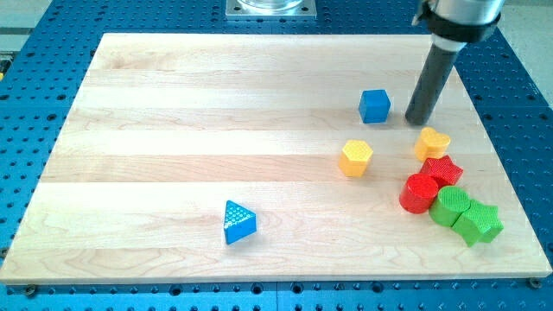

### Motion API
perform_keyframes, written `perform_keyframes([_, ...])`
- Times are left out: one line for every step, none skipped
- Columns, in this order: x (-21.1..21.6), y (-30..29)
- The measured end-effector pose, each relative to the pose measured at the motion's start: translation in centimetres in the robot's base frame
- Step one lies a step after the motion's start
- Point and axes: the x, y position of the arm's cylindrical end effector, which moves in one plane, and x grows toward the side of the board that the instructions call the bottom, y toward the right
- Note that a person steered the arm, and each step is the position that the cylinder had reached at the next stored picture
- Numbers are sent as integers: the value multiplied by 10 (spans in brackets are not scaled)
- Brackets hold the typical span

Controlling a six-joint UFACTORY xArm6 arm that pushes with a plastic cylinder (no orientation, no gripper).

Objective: Separate the blue blocks from the group of blocks

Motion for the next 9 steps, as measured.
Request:
perform_keyframes([-3, -93])
perform_keyframes([11, -200])
perform_keyframes([-35, -237])
perform_keyframes([37, -254])
perform_keyframes([86, -232])
perform_keyframes([93, -229])
perform_keyframes([101, -233])
perform_keyframes([107, -248])
perform_keyframes([115, -236])
